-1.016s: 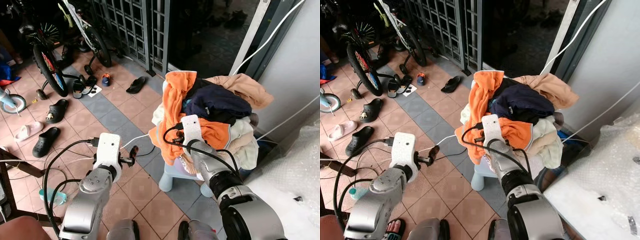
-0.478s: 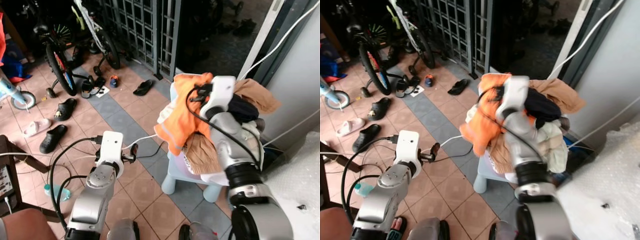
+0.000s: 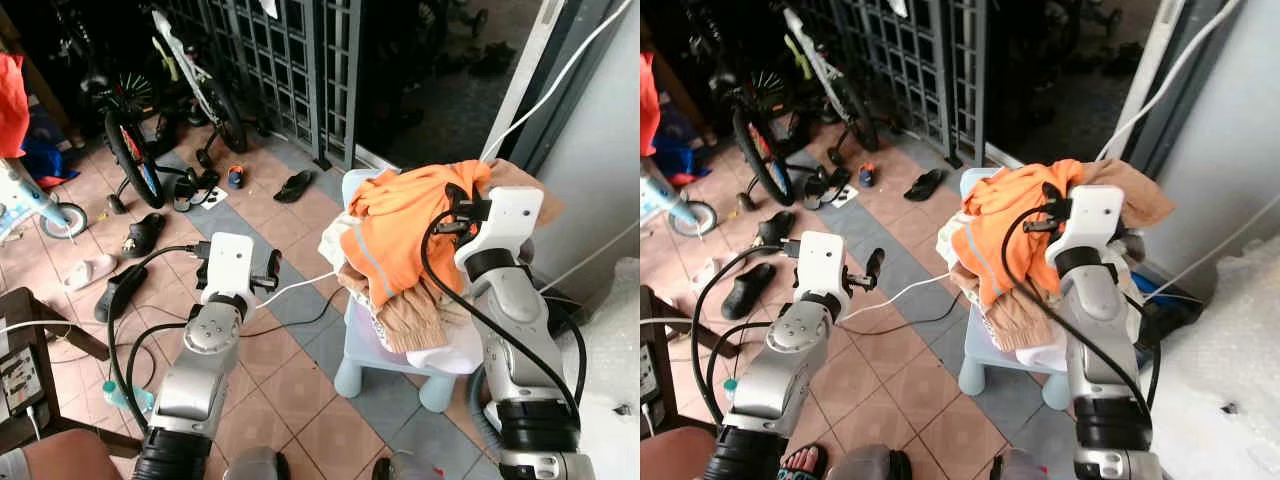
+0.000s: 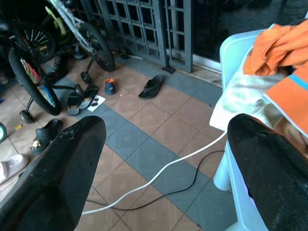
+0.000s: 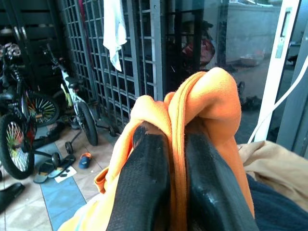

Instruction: Clothes washing

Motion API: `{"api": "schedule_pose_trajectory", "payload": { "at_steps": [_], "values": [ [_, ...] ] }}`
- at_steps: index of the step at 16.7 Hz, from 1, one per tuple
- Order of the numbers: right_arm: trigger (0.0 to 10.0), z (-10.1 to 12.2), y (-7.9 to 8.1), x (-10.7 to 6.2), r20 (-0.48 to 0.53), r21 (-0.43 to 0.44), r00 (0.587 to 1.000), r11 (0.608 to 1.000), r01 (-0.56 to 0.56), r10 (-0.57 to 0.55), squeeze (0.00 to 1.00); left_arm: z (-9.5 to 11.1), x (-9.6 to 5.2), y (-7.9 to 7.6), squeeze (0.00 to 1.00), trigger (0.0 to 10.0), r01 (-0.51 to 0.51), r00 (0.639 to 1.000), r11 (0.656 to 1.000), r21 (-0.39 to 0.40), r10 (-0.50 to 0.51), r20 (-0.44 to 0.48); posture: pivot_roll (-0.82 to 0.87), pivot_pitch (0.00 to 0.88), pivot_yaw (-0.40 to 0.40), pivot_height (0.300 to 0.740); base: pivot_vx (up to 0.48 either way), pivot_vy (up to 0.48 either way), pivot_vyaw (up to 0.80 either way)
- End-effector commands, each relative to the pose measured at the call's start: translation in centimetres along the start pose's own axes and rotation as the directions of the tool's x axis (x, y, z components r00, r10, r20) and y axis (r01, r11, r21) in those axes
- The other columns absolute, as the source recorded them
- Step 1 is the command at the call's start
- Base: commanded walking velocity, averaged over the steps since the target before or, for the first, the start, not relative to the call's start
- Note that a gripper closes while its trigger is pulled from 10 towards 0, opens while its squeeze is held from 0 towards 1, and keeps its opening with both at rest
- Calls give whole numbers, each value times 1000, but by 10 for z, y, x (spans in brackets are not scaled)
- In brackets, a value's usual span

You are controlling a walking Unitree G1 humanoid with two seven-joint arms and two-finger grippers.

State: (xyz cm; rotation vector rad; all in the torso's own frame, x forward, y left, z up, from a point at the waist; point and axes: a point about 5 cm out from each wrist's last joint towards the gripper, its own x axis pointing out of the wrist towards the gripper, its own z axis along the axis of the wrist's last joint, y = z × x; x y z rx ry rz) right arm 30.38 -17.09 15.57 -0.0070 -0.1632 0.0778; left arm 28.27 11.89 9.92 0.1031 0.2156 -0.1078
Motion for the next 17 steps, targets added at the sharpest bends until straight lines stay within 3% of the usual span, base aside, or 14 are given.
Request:
{"api": "schedule_pose_trajectory", "payload": {
  "at_steps": [1, 11, 14, 17],
  "values": [
    [10000, 6, 11, 0, 14, 0, 999, 999, -36, 36, 0, -3, 1, 4, 0, 10000, -11, 1000, 1000, 19, 11, -5, -48, 0, 90, 740, 0, 0, 0],
    [10000, 13, 15, 3, 16, -18, 998, 998, -62, 63, 0, -7, 0, 3, 0, 10000, -16, 1000, 1000, -8, 16, 5, -51, 0, 76, 740, 0, -382, -673],
    [10000, 14, 16, 2, 16, -26, 998, 997, -68, 68, 0, -7, 0, 3, 0, 10000, -15, 1000, 1000, -10, 16, 6, -52, 0, 75, 740, 0, -360, 0],
    [10000, 15, 16, 2, 23, -38, 997, 997, -67, 68, 0, -8, 0, 3, 0, 10000, -15, 1000, 1000, -9, 15, 0, -55, 0, 78, 740, 0, 0, 0]
  ]
}}
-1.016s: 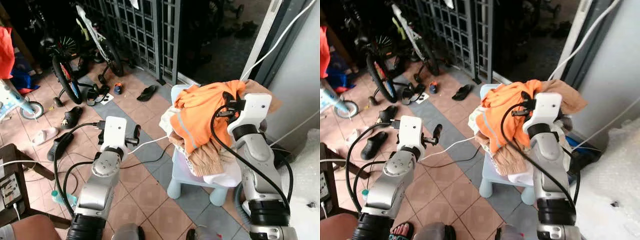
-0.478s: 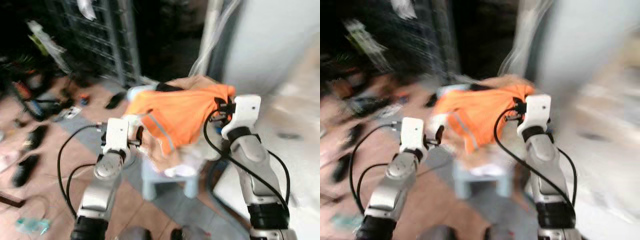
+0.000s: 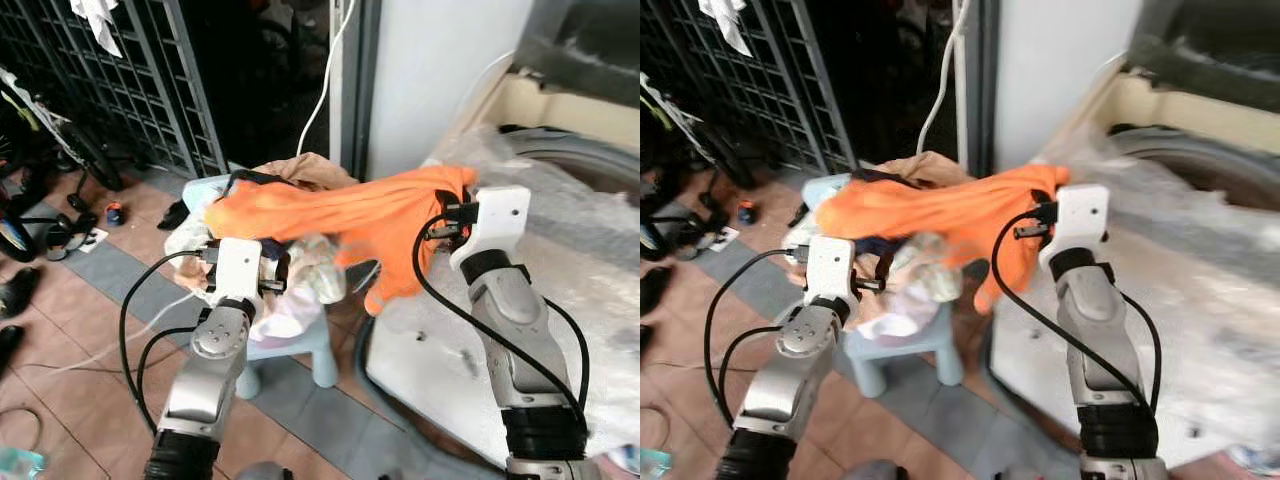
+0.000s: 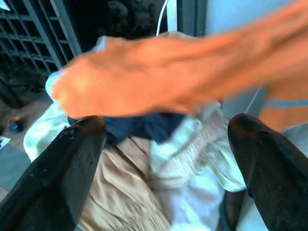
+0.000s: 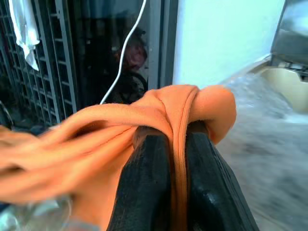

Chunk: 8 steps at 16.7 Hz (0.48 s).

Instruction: Clothes washing

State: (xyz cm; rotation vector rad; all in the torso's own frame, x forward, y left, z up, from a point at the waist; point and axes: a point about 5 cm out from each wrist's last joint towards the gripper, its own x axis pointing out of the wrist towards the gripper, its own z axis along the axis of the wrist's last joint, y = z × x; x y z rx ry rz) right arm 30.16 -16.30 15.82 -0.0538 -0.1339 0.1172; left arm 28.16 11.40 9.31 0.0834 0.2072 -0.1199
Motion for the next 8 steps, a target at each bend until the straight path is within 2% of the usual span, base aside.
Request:
{"api": "schedule_pose_trajectory", "payload": {
  "at_steps": [1, 4, 7, 8],
  "values": [
    [10000, 12, 8, 3, 57, 2, 998, 1000, -22, 22, 0, -2, 0, 8, 0, 10000, -28, 1000, 1000, 10, 28, -11, -55, 0, 78, 740, 0, 0, 0],
    [10000, 15, 6, 6, 67, -17, 998, 1000, 4, -3, 0, -2, 1, 8, 0, 10000, -27, 1000, 1000, 12, 27, -5, -53, 0, 79, 740, 0, 0, 0],
    [10000, 17, -9, 8, 72, -85, 992, 990, 110, -104, 0, 0, 0, 8, 0, 10000, -24, 1000, 1000, 1, 24, 10, -51, 0, 79, 740, 0, 0, 0],
    [10000, 18, -8, 10, 67, -114, 993, 988, 102, -95, 0, -1, 0, 8, 0, 10000, -26, 1000, 1000, -2, 26, 10, -52, 0, 80, 740, 0, 0, -800]
  ]
}}
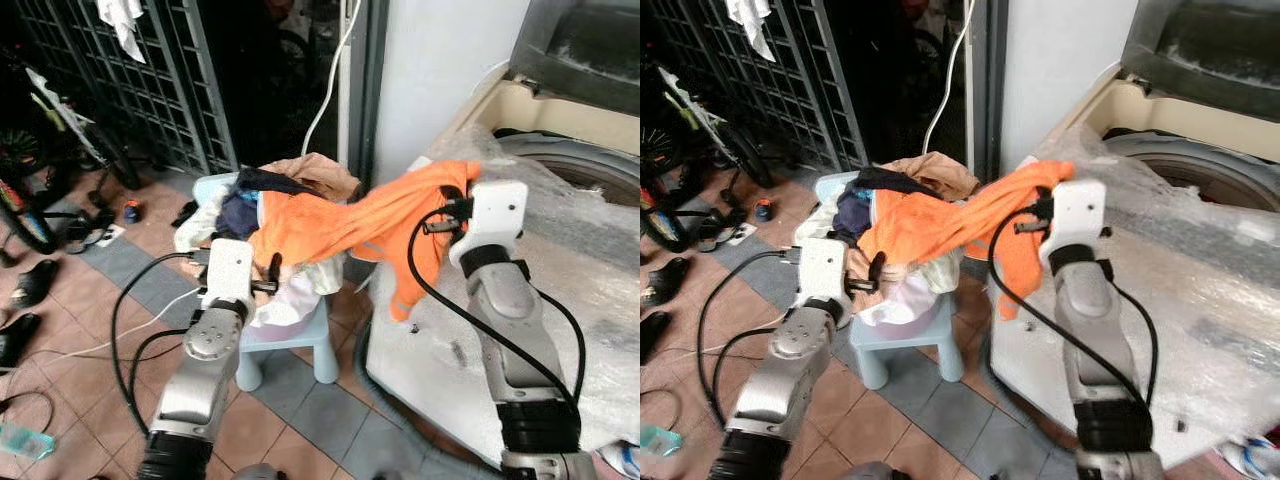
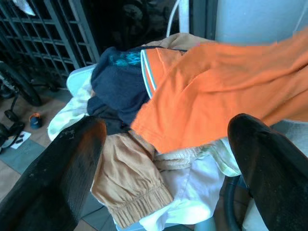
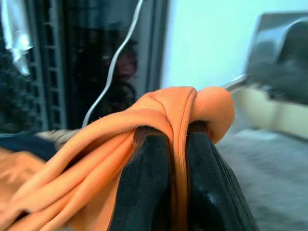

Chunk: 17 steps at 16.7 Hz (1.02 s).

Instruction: Clothes washing

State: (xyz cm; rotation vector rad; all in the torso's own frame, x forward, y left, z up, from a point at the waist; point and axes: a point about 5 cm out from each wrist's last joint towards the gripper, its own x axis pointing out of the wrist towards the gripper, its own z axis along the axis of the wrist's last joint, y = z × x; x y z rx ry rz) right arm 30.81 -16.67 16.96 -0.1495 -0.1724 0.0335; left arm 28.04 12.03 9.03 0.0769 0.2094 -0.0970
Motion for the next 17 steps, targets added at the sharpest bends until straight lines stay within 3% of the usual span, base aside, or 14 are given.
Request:
{"api": "schedule_pose_trajectory", "payload": {
  "at_steps": [1, 7, 10, 15, 17],
  "values": [
    [10000, 6, -3, 3, 27, -7, 999, 1000, 20, -20, 0, 3, 1, 2, 0, 10000, 0, 1000, 1000, 6, 0, 15, -54, 0, 80, 740, 0, 0, -800],
    [10000, 0, 0, 1, 4, 3, 1000, 1000, 21, -21, 0, 2, 1, 1, 0, 10000, 12, 1000, 1000, 5, -12, 15, -52, 0, 77, 740, 0, -281, -798],
    [10000, -2, 1, 2, -2, 6, 1000, 1000, 17, -17, 0, 2, 1, 1, 0, 10000, 12, 1000, 1000, 1, -12, 22, -48, 0, 74, 740, 0, 0, -652],
    [10000, 1, 16, 5, 20, 44, 996, 996, -83, 83, 0, 3, 1, 6, 0, 10000, -9, 1000, 999, -37, 10, 27, -46, 0, 76, 740, 0, 0, 0],
    [10000, 5, 21, 6, 43, 21, 991, 991, -130, 129, 0, 4, 1, 7, 0, 10000, -12, 1000, 999, -45, 13, 27, -49, 0, 79, 740, 0, 159, 0]
  ]
}}
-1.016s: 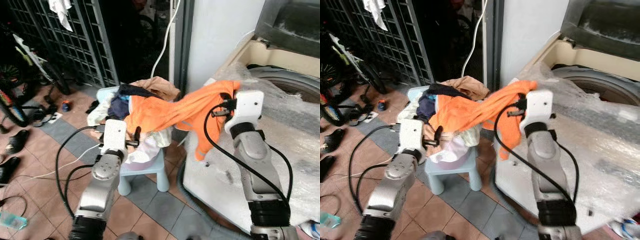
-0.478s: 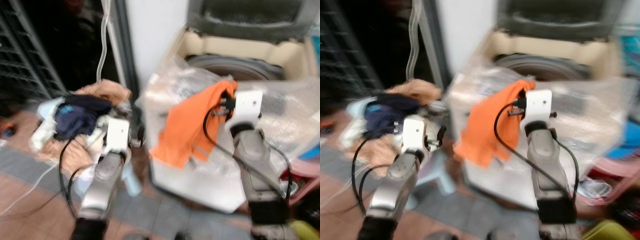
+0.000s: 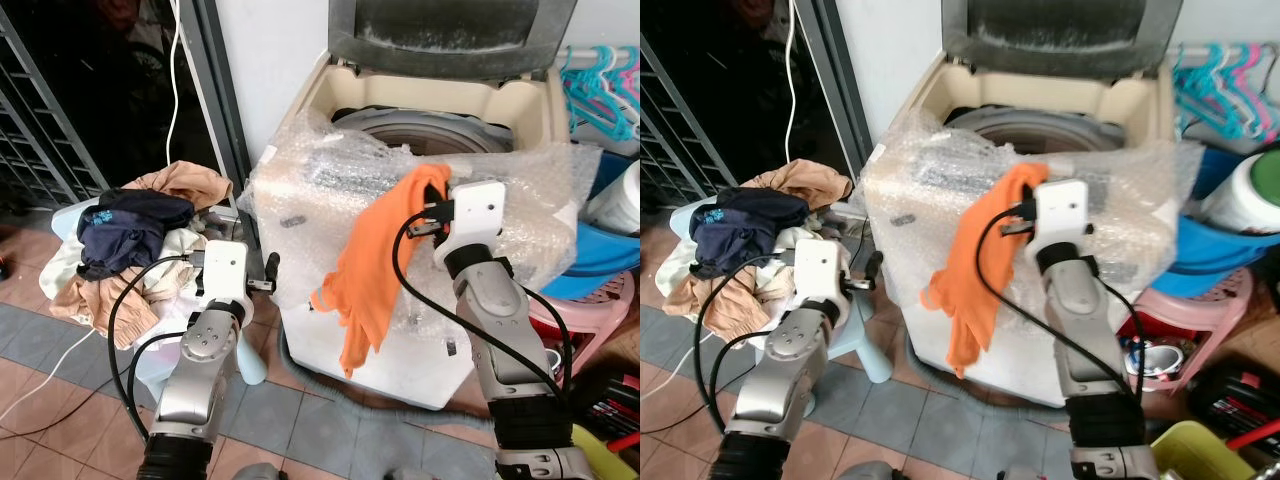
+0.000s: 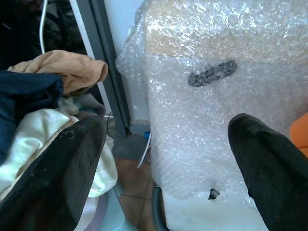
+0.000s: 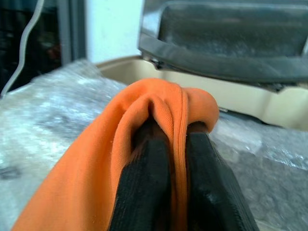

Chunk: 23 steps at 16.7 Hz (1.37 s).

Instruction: Clothes washing

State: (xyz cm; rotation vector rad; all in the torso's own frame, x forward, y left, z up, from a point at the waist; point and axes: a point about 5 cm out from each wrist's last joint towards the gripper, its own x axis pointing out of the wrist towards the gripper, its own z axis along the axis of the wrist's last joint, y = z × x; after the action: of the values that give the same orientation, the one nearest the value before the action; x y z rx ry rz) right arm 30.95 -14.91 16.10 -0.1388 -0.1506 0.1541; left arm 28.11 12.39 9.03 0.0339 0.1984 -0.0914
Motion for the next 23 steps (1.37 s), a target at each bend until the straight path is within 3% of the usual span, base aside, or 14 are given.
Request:
{"api": "schedule_pose_trajectory", "payload": {
  "at_steps": [1, 7, 9, 13, 15, 17, 18, 19, 20, 23],
  "values": [
    [10000, 13, 2, 6, 63, -19, 998, 1000, -24, 25, 0, 4, 1, 3, 0, 10000, -12, 1000, 1000, -7, 13, 14, -49, 0, 79, 740, 0, 326, 0],
    [10000, 6, -1, 0, 36, -10, 999, 1000, -7, 7, 0, 2, 0, 4, 0, 10000, -11, 1000, 999, -32, 11, -6, -56, 0, 78, 740, 0, 463, -267],
    [10000, -10, -5, -17, 6, 16, 1000, 999, 30, -30, 0, 1, 0, 4, 0, 10000, -10, 1000, 1000, -13, 10, -7, -54, 0, 84, 740, 0, 381, -281],
    [10000, -41, -3, -48, -90, -12, 991, 995, 98, -98, 0, 5, -4, 9, 0, 10000, -19, 1000, 1000, 16, 19, 10, -42, 16, 90, 740, 0, 0, 0],
    [10000, -35, -10, -44, -70, 1, 990, 992, 122, -122, 0, 8, -8, 11, 0, 10000, -16, 999, 1000, 16, 15, 45, -55, 23, 92, 740, 0, 0, 0],
    [10000, -28, -4, -41, -53, -28, 998, 999, 44, -45, 0, 10, -9, 17, 0, 10000, -57, 996, 998, -28, 58, 66, -60, 9, 87, 740, 0, 0, 0],
    [10000, -5, -1, -23, 34, -54, 999, 998, -30, 32, 0, 9, -9, 17, 0, 10000, -52, 997, 998, -41, 54, 58, -57, 2, 82, 740, 0, 0, 0],
    [10000, 0, -1, -18, 52, -63, 998, 997, -45, 48, 0, 9, -9, 17, 0, 10000, -49, 997, 998, -43, 52, 57, -57, 2, 82, 740, 0, 0, 0],
    [10000, 23, -8, 5, 123, -76, 989, 994, -75, 84, 0, 8, -8, 17, 0, 10000, -54, 997, 998, -42, 56, 57, -58, 0, 77, 740, 262, 0, 0],
    [10000, 65, -19, 33, 238, -123, 962, 986, -110, 137, 0, 9, -6, 16, 0, 10000, -55, 996, 997, -49, 58, 61, -55, 0, 72, 740, 275, 0, 0]
  ]
}}
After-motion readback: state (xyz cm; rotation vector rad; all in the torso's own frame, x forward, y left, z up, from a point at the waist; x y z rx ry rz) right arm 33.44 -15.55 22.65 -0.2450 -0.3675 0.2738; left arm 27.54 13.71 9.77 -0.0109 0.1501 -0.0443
